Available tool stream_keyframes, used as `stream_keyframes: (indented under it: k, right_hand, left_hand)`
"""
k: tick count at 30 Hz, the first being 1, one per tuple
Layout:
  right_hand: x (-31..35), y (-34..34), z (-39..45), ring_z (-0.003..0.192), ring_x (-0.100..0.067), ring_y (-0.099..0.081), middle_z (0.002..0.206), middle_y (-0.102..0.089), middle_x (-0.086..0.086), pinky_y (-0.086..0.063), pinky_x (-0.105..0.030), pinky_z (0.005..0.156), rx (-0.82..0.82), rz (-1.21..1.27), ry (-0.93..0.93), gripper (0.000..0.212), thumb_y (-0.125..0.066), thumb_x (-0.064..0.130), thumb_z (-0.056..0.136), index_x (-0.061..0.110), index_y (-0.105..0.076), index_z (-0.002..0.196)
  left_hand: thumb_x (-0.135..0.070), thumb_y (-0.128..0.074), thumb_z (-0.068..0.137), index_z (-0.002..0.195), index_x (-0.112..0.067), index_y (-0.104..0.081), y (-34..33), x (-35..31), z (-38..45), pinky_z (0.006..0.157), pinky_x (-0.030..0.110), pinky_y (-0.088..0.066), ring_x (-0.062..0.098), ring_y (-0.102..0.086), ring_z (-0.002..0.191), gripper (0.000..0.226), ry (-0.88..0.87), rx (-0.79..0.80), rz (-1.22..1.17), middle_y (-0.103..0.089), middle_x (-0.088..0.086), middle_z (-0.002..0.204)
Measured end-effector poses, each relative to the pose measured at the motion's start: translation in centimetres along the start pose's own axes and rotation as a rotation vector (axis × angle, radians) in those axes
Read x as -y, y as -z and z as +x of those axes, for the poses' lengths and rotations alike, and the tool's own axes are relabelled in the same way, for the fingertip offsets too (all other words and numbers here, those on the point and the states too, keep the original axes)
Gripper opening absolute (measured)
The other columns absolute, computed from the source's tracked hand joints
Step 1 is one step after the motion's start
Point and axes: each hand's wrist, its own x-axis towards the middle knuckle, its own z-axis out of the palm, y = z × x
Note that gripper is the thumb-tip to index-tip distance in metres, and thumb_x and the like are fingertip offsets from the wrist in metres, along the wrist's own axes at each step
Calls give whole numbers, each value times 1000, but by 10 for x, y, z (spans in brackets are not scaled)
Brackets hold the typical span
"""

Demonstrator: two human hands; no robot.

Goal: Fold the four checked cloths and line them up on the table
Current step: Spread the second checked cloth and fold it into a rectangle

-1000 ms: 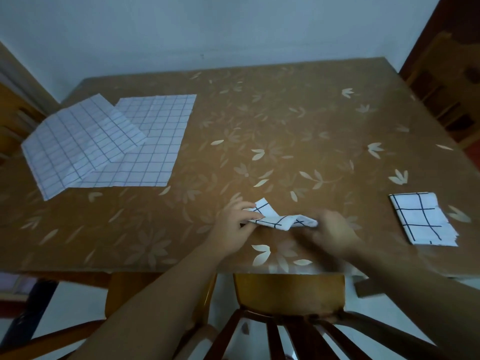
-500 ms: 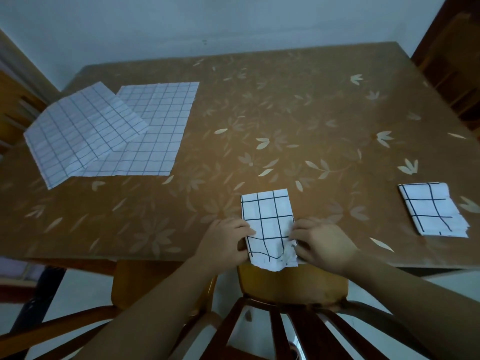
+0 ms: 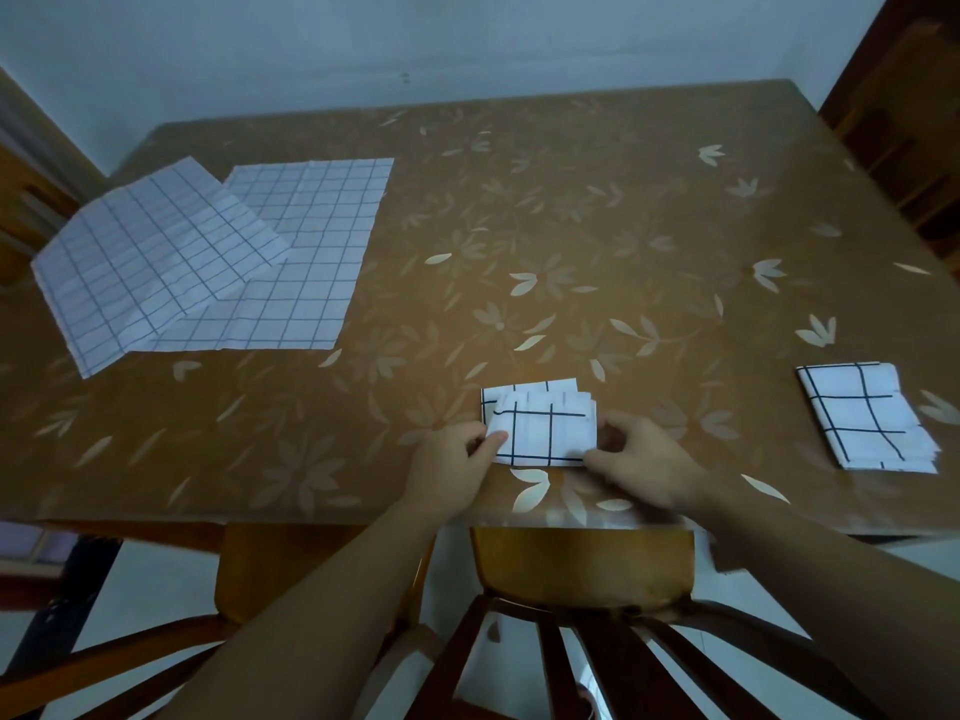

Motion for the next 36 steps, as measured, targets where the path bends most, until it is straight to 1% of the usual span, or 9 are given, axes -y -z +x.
stream_keyframes:
  k: [2,5,8,13,19,23,27,30,36]
  right_hand:
    - [5,0,2,73,-10,-68,87,-73,7,-56,-32,68,8,-32,-25,19,-70,35,84,25,-65,99]
    - [9,-3,5,61,-14,-65,73,-71,-1,-55,-36,65,-57,-62,-44,15,-67,27,88,14,-65,83]
    - [13,-7,5,57,-12,-63,70,-70,-1,-52,-27,57,-72,-32,-49,11,-61,25,92,16,-64,86]
    - [14,-11,13,53,-11,-63,64,-69,0,-51,-26,55,-115,-87,-106,15,-61,23,91,12,-66,82]
    - [18,-15,18,53,-15,-66,66,-70,-2,-57,-33,59,-140,-135,-114,14,-56,22,94,15,-64,83]
    - [18,-17,21,53,-18,-67,67,-70,-5,-59,-39,63,-171,-159,-133,16,-54,24,95,15,-62,85]
    - [18,-19,21,56,-21,-67,68,-69,-4,-59,-43,64,-202,-186,-144,17,-52,27,94,17,-61,84]
    - [18,-20,21,60,-23,-66,68,-68,-4,-58,-45,65,-217,-213,-140,20,-52,28,93,15,-62,82]
    - [21,-18,28,65,-24,-66,71,-68,-6,-58,-45,69,-195,-239,-190,19,-55,28,92,13,-62,81]
  left_hand:
    - [-37,-53,97,60,-23,-46,1,-1,4,53,21,-31,8,-46,57,40,32,-6,8,-48,-6,59]
    - [-40,-52,97,62,-17,-49,2,1,8,55,26,-35,13,-53,62,41,56,-24,26,-53,-2,62]
    - [-42,-53,96,73,-11,-59,3,3,7,59,33,-45,15,-61,72,39,70,-27,1,-63,1,72]
    - [-36,-64,91,92,-21,-65,8,4,4,62,12,-43,-1,-57,78,16,74,22,-41,-62,-15,84]
    - [-36,-67,89,99,-21,-64,11,4,2,65,12,-45,2,-57,78,18,68,25,-40,-62,-15,87]
    - [-31,-66,90,96,-15,-65,9,1,8,71,29,-51,14,-61,81,17,107,8,-1,-67,2,84]
    - [-34,-62,92,93,-16,-64,4,-1,13,75,40,-54,18,-60,78,18,143,-21,64,-62,1,76]
    - [-36,-60,93,93,-18,-62,3,-2,14,76,41,-54,17,-60,78,18,165,-17,90,-60,-3,75]
    - [-36,-63,91,96,-20,-61,4,-8,15,78,36,-55,17,-62,87,17,259,-44,90,-65,-3,90]
